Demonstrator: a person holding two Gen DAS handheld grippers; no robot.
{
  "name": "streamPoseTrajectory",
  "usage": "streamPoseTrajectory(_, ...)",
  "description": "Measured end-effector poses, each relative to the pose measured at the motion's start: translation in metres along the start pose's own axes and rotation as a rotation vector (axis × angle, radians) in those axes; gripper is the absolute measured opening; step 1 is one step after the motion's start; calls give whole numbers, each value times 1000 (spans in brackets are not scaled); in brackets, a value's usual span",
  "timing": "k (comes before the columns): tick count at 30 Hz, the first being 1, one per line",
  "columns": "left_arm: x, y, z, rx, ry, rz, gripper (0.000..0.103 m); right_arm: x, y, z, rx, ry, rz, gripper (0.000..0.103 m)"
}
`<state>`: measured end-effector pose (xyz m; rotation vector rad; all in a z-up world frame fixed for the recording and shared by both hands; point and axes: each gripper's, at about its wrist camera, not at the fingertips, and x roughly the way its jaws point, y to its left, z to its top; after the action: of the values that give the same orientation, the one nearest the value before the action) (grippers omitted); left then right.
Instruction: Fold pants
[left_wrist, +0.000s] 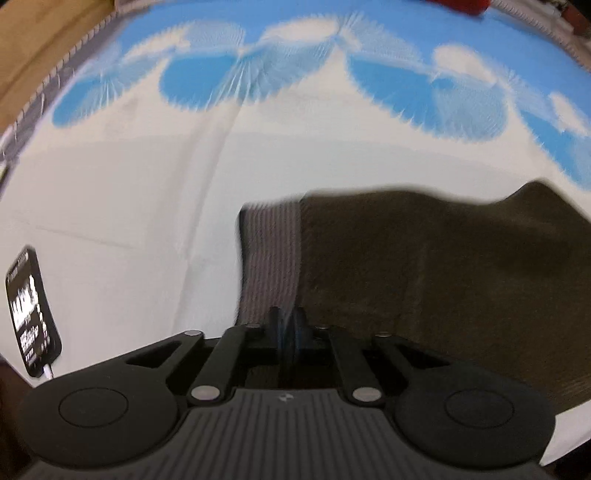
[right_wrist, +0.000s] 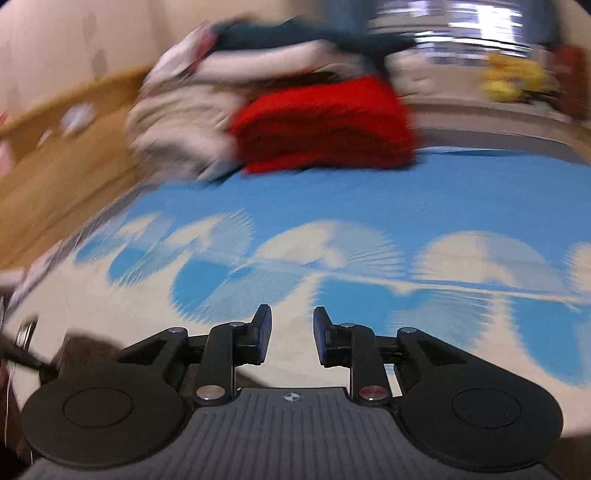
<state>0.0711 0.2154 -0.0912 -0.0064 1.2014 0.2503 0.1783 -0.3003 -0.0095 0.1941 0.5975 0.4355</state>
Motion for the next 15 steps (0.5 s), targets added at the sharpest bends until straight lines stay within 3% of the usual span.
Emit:
streamPoseTrajectory(2,-16,-12,0,16,-88,-25,11,-39,-40,-2,98,-63,-84,31)
streamPoseTrajectory(4,-17,-26,4,33,-103,-29,11,-86,-86,-15,211,-118,-200,34)
streamPoseTrajectory(6,-2,-34,7,56,-52,24,17,-127,-126,-36,313,-139,-311,34)
streamPoseTrajectory(7,10,-34,8,61,6,81,32,-142,-142,-45,358,-141,-357,34)
streamPoseTrajectory(8,21,-33,7,55,62,122,38,-163,-163,-59,424,-145,-416,34)
streamPoseTrajectory(9,23,-33,7,42,80,122,38,-180,-181,-72,485,-150,-465,34)
streamPoseTrajectory(11,10,-35,9,22,41,128,38,-210,-210,-98,601,-151,-546,35)
streamPoseTrajectory(15,-33,-64,6,64,-138,76,41,-248,-248,-144,754,-154,-619,41)
